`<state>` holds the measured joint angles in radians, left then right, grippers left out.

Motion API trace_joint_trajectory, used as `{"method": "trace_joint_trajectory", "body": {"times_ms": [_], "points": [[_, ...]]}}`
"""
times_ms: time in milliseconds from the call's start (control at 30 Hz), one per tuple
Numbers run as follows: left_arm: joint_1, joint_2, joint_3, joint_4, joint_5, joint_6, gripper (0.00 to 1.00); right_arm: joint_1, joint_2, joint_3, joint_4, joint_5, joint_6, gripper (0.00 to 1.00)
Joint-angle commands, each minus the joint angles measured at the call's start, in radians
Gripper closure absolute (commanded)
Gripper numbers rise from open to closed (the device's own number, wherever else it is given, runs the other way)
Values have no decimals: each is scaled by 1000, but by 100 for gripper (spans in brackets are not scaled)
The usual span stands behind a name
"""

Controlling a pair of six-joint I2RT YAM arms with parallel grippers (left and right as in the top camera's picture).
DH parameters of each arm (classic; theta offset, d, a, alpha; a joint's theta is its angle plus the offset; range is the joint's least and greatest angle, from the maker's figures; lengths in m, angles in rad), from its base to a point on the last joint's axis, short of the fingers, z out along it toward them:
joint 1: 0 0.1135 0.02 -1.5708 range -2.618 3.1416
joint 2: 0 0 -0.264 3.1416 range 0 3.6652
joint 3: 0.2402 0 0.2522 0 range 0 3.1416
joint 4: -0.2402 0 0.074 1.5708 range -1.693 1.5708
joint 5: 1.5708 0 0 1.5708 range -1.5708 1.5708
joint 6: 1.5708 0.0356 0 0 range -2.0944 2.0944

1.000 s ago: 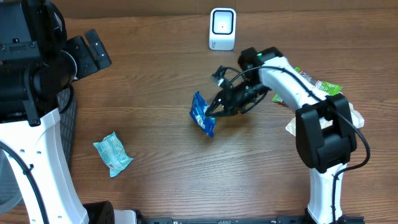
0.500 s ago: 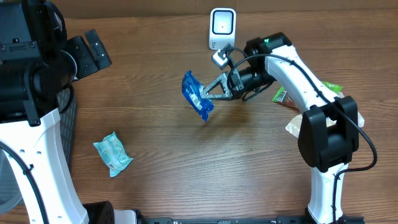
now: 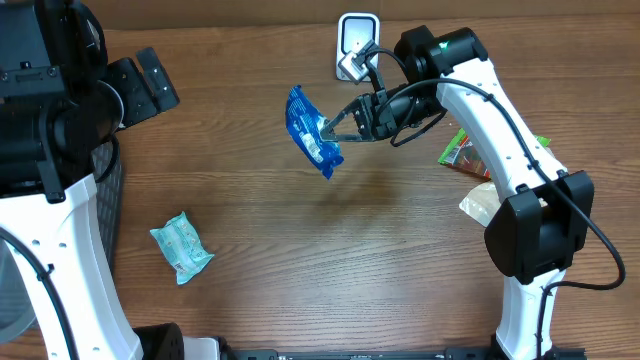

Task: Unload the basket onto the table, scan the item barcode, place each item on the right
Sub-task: 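Lift the Oreo packet with the right gripper up to the scanner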

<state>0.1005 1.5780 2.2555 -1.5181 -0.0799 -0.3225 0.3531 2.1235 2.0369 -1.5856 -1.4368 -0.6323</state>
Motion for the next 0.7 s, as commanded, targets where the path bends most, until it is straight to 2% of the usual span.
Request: {"method": "trace_joint_trajectory", "body": {"times_ms": [0,67,100,167,200,233,367,467,567,667], "points": [[2,5,3,4,-5,-14,0,-2,-37,28,40,134,2,96],[2,5,3,4,-5,-14,0,9,-37,28,93,264,97,96],[2,5,3,4,-5,-14,0,21,-37,28,151,388,205,96],[2,5,3,4,-5,-14,0,58,-37,28,248,664,410,96],[2,5,3,4,-5,-14,0,89,-37,28,301,880,536,96],[2,5,3,4,-5,-14,0,109,-37,28,329,1014,600,96],[2,5,3,4,-5,-14,0,152,-36,27,381,1386,733,96],[2,5,3,4,-5,-14,0,174,-36,19,429,1749,841,96],[2,5,3,4,-5,-14,0,175,-34,3,537,1968,865,96],[2,5,3,4,-5,-14,0,169,-34,-21,678,2100,859,96]]}}
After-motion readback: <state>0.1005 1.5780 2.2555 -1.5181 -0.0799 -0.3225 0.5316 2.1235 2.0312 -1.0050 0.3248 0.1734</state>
